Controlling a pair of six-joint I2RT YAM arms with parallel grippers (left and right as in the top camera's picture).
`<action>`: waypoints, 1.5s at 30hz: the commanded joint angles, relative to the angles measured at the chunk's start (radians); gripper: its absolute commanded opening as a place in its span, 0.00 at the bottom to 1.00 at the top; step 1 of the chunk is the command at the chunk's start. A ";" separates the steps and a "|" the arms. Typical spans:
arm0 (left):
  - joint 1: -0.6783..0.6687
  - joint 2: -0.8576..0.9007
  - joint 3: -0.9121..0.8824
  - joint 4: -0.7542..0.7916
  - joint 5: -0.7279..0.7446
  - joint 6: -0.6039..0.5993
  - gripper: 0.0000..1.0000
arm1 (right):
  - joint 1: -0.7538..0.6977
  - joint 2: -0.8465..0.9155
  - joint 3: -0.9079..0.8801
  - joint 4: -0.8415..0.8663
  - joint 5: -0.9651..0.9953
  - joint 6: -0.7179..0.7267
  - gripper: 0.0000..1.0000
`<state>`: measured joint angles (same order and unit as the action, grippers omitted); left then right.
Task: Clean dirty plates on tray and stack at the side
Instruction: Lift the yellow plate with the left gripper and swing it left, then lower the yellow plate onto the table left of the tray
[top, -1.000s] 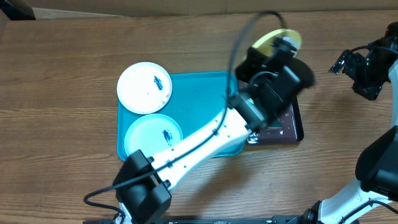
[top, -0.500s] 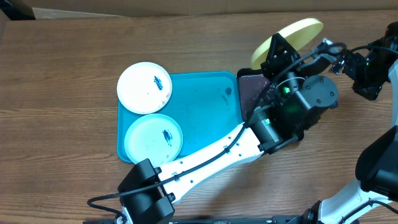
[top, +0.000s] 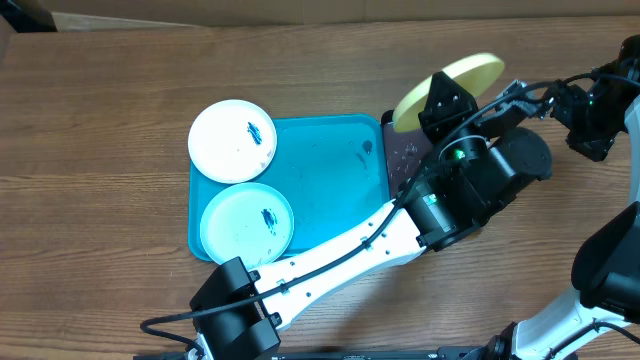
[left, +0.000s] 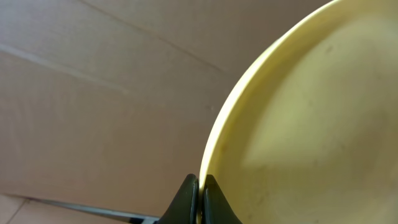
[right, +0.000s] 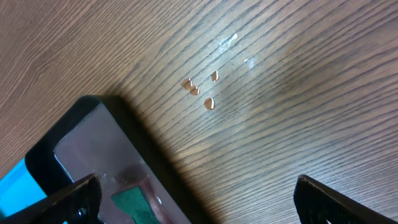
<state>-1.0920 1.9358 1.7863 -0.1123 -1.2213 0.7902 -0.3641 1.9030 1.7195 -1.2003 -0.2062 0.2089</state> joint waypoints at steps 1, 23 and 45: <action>0.024 -0.026 0.017 0.057 -0.040 -0.125 0.04 | 0.000 -0.014 0.008 0.002 -0.005 0.002 1.00; 0.622 -0.042 0.066 -0.716 1.533 -1.200 0.04 | 0.000 -0.014 0.008 0.002 -0.005 0.001 1.00; 1.530 -0.043 0.079 -1.054 1.087 -1.250 0.04 | 0.000 -0.014 0.008 0.002 -0.005 0.001 1.00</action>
<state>0.4175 1.9308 1.8458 -1.1591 0.1520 -0.4278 -0.3641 1.9030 1.7195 -1.1999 -0.2062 0.2089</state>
